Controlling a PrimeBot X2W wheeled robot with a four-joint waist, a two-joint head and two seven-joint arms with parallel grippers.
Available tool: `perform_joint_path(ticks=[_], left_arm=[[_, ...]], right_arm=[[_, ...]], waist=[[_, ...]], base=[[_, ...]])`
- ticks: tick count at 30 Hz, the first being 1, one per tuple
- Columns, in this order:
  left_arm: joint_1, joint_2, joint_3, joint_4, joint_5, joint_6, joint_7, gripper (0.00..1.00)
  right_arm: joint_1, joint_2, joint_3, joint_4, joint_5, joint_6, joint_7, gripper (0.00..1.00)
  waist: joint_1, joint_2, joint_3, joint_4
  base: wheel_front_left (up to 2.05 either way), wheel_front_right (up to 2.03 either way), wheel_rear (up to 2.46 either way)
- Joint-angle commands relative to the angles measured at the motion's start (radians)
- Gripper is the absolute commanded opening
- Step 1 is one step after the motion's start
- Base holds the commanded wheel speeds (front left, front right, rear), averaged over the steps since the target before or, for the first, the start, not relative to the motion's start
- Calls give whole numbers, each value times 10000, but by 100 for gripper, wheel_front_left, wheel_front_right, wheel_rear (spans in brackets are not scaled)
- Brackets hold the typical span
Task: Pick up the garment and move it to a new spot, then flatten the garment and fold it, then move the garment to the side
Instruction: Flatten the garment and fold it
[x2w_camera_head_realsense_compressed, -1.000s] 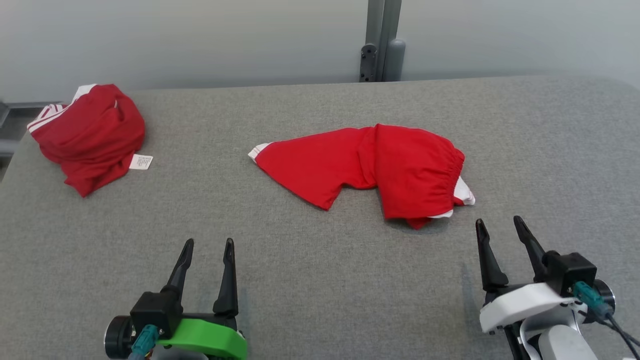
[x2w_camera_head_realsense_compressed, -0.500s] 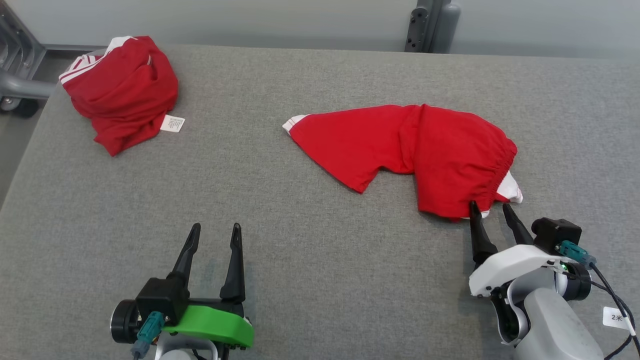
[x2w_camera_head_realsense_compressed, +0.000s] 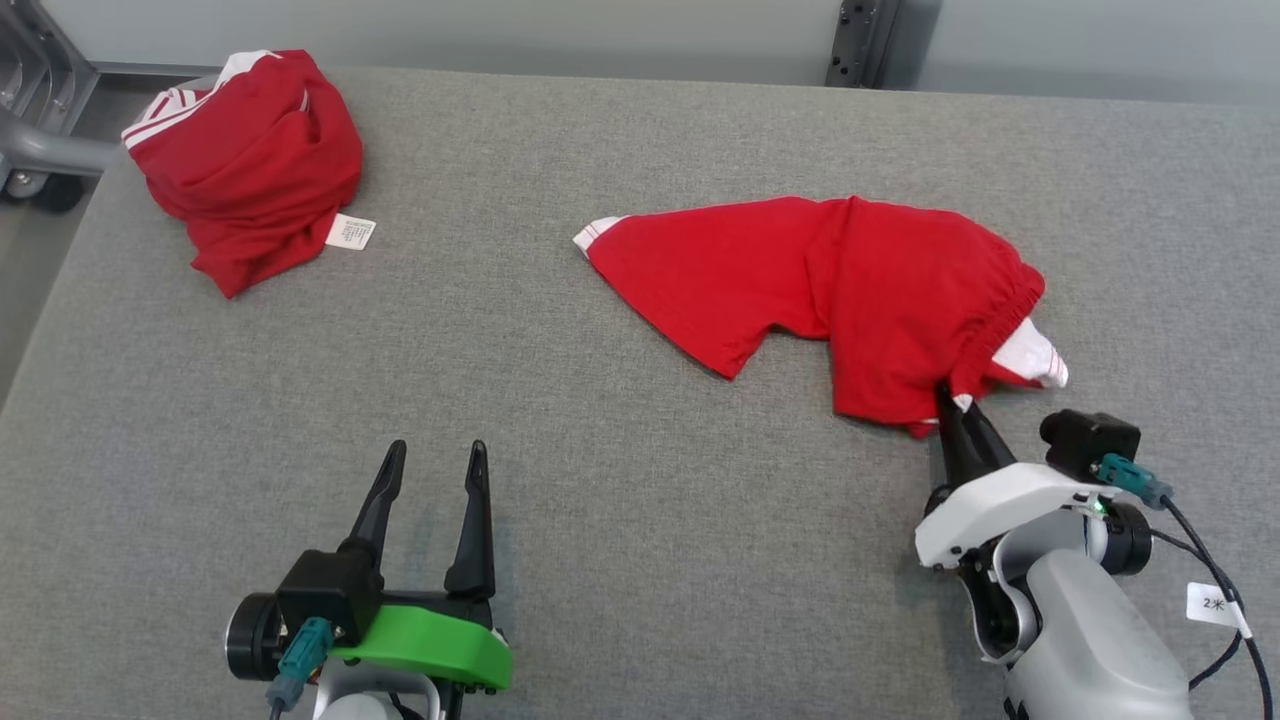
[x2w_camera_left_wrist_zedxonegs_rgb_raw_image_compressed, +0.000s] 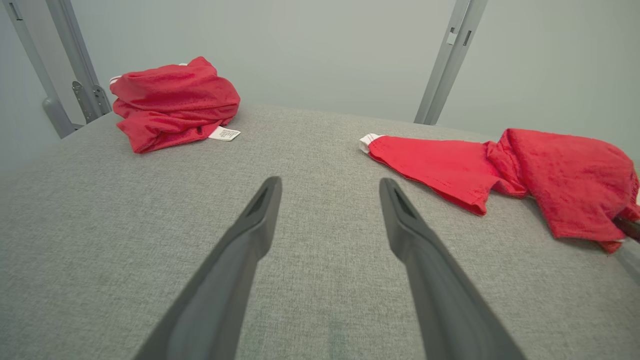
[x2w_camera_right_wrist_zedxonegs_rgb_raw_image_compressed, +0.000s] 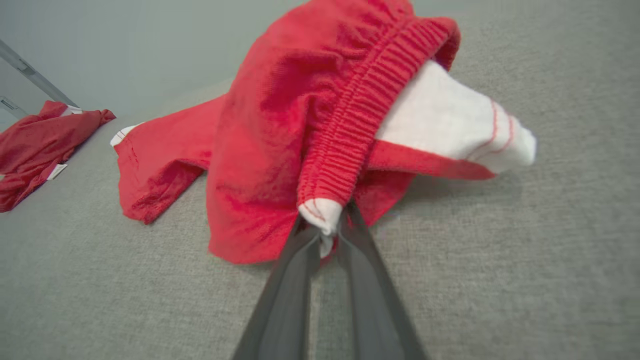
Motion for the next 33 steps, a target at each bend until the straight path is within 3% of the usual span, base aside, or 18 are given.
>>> perform_joint_path(ticks=[1,11,18,27,33], left_arm=[[-113,3,5,17,-58,8,-9,100],[-20,4,-103,101,-30,-39,-9,100],[-26,4,-321,213,-95,-91,-9,100],[-57,5,-679,198,-213,-88,-9,100],[22,5,-885,238,-390,-24,-9,100]], right_arm=[[39,-42,-95,-309,-50,1,-31,0],[429,-34,-661,-2713,-866,1,-31,0],[273,-28,1036,-3705,-770,1,-30,0],[-599,-45,4330,-2119,-109,1,458,0],[-1077,-36,5584,-625,230,1,340,0]], waist=[[0,0,-33,-65],[0,0,-324,-309],[0,0,-571,-175],[0,0,-726,685],[0,0,-716,1316]], base=[[0,0,0],[0,0,0],[0,0,0],[0,0,0],[0,0,0]])
